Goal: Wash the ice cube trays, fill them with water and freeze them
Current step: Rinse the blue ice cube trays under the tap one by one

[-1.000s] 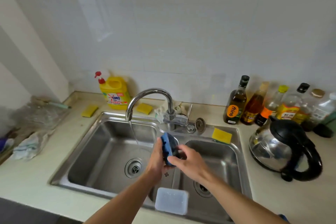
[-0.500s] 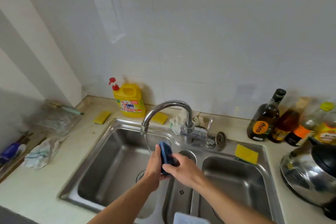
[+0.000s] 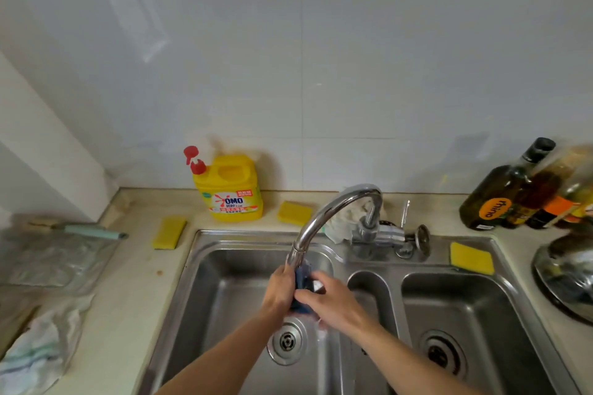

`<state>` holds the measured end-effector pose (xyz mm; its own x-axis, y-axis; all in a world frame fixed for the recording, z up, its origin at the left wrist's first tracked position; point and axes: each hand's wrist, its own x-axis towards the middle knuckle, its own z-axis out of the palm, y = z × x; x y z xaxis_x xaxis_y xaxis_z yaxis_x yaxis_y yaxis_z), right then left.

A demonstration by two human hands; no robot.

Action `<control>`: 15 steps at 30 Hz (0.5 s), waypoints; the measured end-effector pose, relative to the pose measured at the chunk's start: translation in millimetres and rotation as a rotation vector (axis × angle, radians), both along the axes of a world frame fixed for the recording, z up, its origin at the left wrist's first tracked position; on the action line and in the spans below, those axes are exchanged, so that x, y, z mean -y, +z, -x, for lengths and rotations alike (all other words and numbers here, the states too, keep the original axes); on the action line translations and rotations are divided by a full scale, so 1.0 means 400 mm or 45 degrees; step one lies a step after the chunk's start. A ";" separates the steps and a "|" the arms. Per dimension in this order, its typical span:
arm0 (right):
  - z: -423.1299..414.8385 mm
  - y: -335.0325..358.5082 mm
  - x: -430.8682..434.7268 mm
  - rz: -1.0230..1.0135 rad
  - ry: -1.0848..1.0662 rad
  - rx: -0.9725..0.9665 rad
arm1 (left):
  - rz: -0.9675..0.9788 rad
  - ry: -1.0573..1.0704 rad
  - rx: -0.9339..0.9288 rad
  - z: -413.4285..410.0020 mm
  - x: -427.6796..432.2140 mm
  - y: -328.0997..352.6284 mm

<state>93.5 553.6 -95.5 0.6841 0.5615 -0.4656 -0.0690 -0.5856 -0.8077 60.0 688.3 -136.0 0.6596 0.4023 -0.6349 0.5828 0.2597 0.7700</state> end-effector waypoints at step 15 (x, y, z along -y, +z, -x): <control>-0.021 0.003 0.042 0.134 -0.051 -0.063 | -0.394 -0.341 -0.081 -0.002 -0.076 -0.009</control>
<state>101.8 537.0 -94.4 0.6796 0.4807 -0.5542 -0.1323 -0.6627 -0.7371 60.8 718.9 -139.5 0.7304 0.3996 -0.5540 0.6472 -0.1457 0.7483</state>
